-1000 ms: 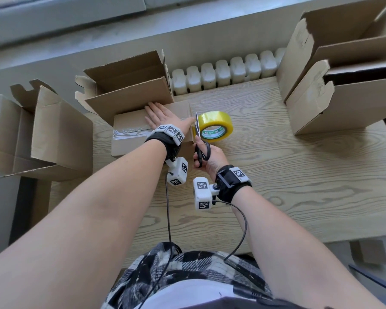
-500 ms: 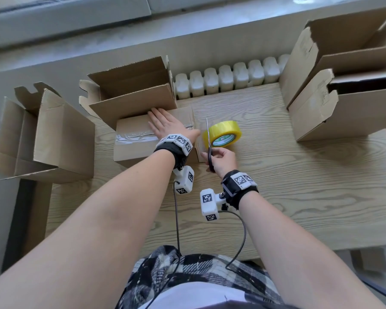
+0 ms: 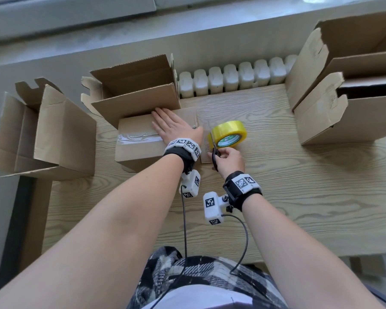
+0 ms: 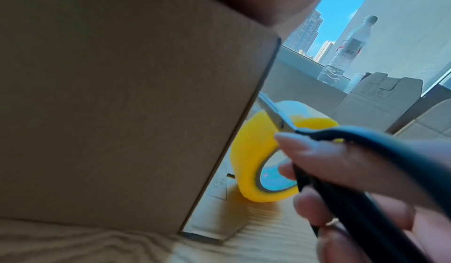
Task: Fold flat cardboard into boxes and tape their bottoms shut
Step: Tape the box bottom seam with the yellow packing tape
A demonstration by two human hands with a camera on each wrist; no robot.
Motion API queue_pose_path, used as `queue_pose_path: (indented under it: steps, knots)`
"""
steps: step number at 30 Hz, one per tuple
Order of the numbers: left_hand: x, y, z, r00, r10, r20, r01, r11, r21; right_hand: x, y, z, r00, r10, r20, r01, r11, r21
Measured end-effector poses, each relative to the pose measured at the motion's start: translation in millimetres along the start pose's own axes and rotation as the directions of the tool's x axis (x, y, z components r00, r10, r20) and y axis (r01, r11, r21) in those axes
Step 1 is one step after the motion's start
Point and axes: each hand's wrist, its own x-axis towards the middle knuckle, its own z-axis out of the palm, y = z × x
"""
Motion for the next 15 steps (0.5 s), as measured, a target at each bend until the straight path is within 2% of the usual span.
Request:
queue_pose_path:
  steps: [2,5,8,10,12,15]
  knots:
    - [0.3,-3.2,-3.2,1.0,0.004,0.007,-0.004,0.999,-0.054,0.4,-6.8,-0.3,0.999,0.035,0.01,-0.036,0.992,0.117]
    - [9.2,-14.2,-15.9,0.999,0.035,-0.017,-0.038,0.968,-0.25,0.0,-25.0,-1.5,0.997,0.051,0.056,-0.065,0.952,0.298]
    - [16.7,-42.0,-28.3,0.984,0.062,-0.166,-0.12,0.924,-0.364,0.5,-47.5,0.8,0.998,0.011,0.069,-0.036,0.929,0.369]
    - [15.7,-64.4,-34.4,0.961,0.012,-0.278,-0.118,0.922,-0.37,1.9,-60.2,3.1,0.999,-0.009,0.041,-0.005,0.94,0.34]
    - [13.8,-86.5,-39.1,0.951,-0.084,-0.297,-0.023,0.94,-0.341,2.4,-70.0,6.6,0.999,-0.046,0.007,0.042,0.96,0.278]
    - [14.0,-114.3,-43.5,0.953,-0.266,-0.143,0.213,0.928,-0.307,4.1,-79.7,15.9,0.996,-0.083,-0.037,0.088,0.982,0.167]
